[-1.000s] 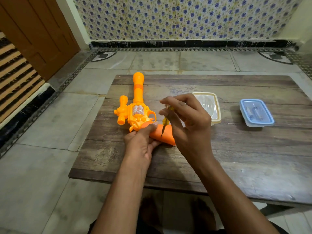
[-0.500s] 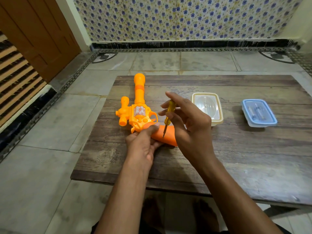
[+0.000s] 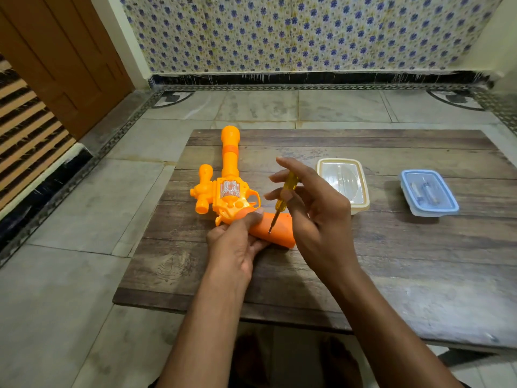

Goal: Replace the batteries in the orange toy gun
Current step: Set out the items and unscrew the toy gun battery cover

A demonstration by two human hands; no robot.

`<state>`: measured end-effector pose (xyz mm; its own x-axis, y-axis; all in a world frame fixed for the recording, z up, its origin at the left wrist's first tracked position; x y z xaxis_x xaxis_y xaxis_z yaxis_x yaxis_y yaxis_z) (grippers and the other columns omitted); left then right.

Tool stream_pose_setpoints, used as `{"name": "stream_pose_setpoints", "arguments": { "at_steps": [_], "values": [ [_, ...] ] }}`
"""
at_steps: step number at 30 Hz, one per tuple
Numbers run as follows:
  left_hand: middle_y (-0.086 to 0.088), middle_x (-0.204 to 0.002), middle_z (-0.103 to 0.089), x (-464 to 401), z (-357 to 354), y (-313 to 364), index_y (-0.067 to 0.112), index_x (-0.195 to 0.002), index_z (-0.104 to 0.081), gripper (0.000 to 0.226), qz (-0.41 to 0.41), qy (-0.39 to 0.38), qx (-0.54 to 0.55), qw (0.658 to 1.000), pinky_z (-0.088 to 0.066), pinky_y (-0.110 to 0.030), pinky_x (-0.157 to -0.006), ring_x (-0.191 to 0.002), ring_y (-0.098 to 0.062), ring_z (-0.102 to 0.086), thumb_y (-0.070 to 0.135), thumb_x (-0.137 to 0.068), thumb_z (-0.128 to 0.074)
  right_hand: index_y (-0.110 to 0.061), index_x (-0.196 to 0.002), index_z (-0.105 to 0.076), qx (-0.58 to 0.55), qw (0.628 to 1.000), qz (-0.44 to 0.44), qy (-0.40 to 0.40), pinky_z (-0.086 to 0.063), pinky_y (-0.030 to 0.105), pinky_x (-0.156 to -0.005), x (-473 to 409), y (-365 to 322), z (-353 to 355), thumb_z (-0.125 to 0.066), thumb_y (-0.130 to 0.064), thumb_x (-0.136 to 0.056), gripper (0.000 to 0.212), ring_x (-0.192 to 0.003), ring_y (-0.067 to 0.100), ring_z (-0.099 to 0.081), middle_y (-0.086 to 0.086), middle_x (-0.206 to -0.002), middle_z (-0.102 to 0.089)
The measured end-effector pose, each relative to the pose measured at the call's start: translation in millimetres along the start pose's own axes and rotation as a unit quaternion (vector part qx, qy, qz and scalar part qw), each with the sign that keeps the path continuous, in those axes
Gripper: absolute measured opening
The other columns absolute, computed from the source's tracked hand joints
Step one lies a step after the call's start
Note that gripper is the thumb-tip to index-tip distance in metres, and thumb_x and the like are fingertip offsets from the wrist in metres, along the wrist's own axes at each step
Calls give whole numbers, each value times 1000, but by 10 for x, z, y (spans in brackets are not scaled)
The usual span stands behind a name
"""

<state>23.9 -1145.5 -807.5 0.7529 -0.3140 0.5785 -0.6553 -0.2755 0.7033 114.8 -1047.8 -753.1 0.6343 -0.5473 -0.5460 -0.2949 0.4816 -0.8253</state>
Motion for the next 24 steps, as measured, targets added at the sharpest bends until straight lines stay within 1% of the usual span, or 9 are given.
{"name": "stream_pose_setpoints", "arguments": {
  "at_steps": [2,3,6,8,12,13,15,18,24],
  "values": [
    [-24,-115,-72,-5,-2,-5,-1,-123,-63,39,-1,-4,3,1000,-64,-45,-58,-105,-36,-71,-8,-86,-70,-8,-129,-65,43,999,27,9,-60,42,-78,-11,-9,14,-66,2,-94,37,-97,19,-71,6,-106,-66],
    [-23,-114,-72,-5,5,-5,1,-121,-64,37,-2,-1,0,1000,-64,-45,-58,-105,-36,-71,-8,-86,-70,-8,-129,-66,53,998,35,13,-60,42,-77,-13,-3,16,-65,1,-94,35,-96,21,-71,5,-104,-65],
    [-21,-113,-71,-9,8,2,4,-118,-65,35,-4,4,-7,1000,-63,-42,-54,-104,-35,-70,-6,-86,-72,-6,-133,-61,34,999,22,19,-60,44,-78,-10,41,5,-58,6,-95,40,-92,25,-73,5,-105,-65],
    [-21,-114,-71,-3,8,-3,3,-119,-64,36,-3,7,-12,1000,-63,-42,-55,-104,-35,-70,-5,-85,-73,-6,-136,-58,17,1000,8,20,-60,44,-79,-5,58,-1,-56,9,-96,43,-92,26,-73,6,-107,-65],
    [-21,-114,-71,-7,13,9,3,-121,-64,40,-2,9,-8,1000,-63,-43,-54,-105,-36,-69,-5,-83,-74,-8,-134,-58,11,1000,15,23,-60,45,-79,10,52,-5,-54,14,-94,46,-93,25,-73,6,-108,-66],
    [-21,-114,-71,-6,13,8,3,-119,-64,39,-3,8,-8,1000,-63,-43,-54,-105,-35,-69,-5,-83,-75,-9,-134,-58,10,1000,14,26,-60,46,-79,15,51,-3,-54,14,-94,46,-92,23,-74,6,-107,-66],
    [-19,-108,-71,1,7,7,7,-109,-65,30,-6,5,-10,1000,-62,-43,-54,-100,-33,-70,-6,-83,-75,-9,-134,-58,8,999,11,29,-59,47,-78,14,65,5,-53,16,-94,47,-90,21,-74,6,-106,-65],
    [-14,-99,-70,18,-5,16,11,-97,-63,25,-7,3,-11,1000,-62,-43,-55,-92,-29,-69,-7,-83,-74,-9,-133,-59,3,999,13,31,-59,49,-77,21,83,13,-53,16,-94,47,-89,23,-74,6,-106,-65],
    [-13,-98,-70,29,-6,23,11,-100,-62,26,-9,5,-14,1000,-60,-44,-58,-90,-27,-69,-6,-84,-74,-8,-132,-60,9,999,23,38,-59,48,-76,29,73,15,-54,18,-94,47,-89,23,-74,6,-106,-65]
  ]
}}
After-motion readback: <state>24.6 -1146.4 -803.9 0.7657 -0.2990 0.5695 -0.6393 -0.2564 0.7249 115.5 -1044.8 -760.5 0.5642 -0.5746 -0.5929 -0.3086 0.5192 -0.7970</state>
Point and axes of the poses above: each hand's wrist, its own x-axis away from the middle knuckle, its own z-axis out of the back of the hand, y = z × x, the point moved 3 cm from there along -x, towards the middle knuckle
